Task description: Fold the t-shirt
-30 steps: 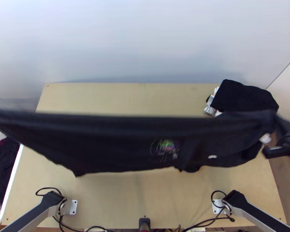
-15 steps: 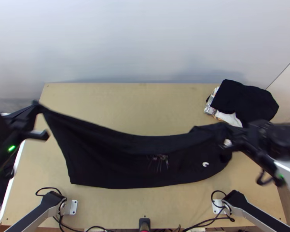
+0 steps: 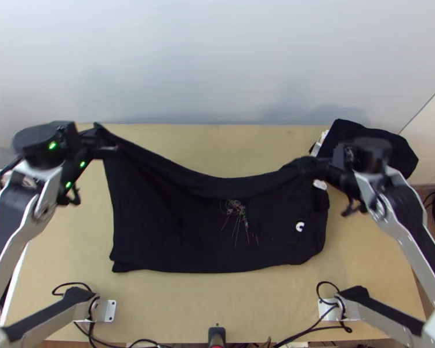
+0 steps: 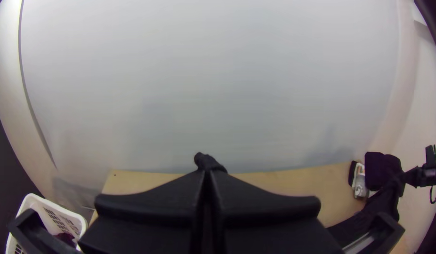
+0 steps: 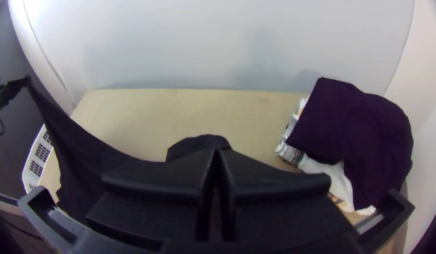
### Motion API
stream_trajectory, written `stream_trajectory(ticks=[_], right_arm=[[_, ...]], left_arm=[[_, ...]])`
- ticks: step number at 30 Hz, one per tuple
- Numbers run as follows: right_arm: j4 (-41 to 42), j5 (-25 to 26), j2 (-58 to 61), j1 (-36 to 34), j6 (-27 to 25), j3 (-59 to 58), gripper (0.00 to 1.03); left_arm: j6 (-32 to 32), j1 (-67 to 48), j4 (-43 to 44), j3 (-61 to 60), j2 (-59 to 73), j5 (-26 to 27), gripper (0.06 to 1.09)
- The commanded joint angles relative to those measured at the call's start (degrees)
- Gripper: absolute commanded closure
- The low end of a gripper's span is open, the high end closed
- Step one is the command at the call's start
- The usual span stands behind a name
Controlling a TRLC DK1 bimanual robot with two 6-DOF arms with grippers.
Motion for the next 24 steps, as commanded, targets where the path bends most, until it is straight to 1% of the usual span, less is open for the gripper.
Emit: stream_trajectory(ticks=[1, 5, 13, 18, 24], right_arm=[[11.12, -1.47, 14.41, -4.91, 1.09, 1.51, 1.0], [14.9, -1.47, 24.08, -6.14, 2.76, 6.35, 1.0], [15.08, -1.47, 41.57, -7.11, 7.6, 20.85, 1.0], [14.64, -0.33, 48.42, -7.55, 9.27, 27.35, 1.0], [14.11, 1.87, 52.9, -7.64, 9.88, 31.48, 1.0]], left_arm=[[-0.46, 5.11, 10.04, -1.32, 12.67, 2.63, 1.05], [-0.37, 6.69, 15.58, -0.71, 19.61, 2.98, 1.05], [-0.81, 10.64, 23.4, 1.49, 33.23, 3.6, 1.05], [-0.81, 12.14, 26.39, 3.77, 40.53, 3.6, 1.05], [-0.81, 12.67, 26.74, 10.45, 49.05, 3.68, 1.05]])
